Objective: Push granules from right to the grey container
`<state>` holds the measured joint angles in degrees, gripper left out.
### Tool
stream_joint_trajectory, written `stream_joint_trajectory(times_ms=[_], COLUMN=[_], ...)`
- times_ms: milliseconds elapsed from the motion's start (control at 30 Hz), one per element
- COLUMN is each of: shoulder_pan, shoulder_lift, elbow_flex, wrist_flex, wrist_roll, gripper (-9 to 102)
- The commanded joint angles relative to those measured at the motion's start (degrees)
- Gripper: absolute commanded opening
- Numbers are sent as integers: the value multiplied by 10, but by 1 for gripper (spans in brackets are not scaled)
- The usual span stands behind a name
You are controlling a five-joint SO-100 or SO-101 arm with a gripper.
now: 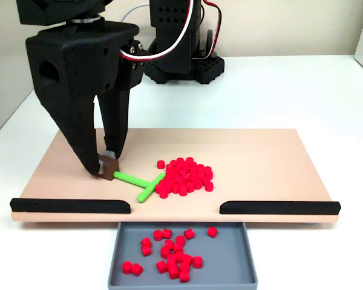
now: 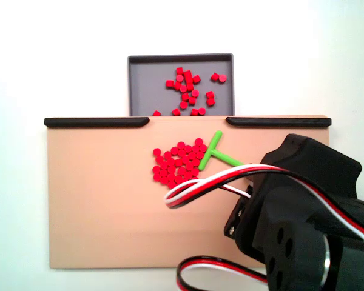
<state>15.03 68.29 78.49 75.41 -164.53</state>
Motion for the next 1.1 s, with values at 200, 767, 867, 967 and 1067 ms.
stream_joint_trajectory(times_ms=[200,767,867,967,1067], shoulder_pan=[-18,-39,-41,-44,-47], shoulder_lift=[6,1,0,0,0], elbow_flex=[-10,-11,-11,-11,-11], wrist_flex=[-3,-3,-3,-3,-3], wrist_roll=[63,203,226,255,284], gripper=[0,0,0,0,0])
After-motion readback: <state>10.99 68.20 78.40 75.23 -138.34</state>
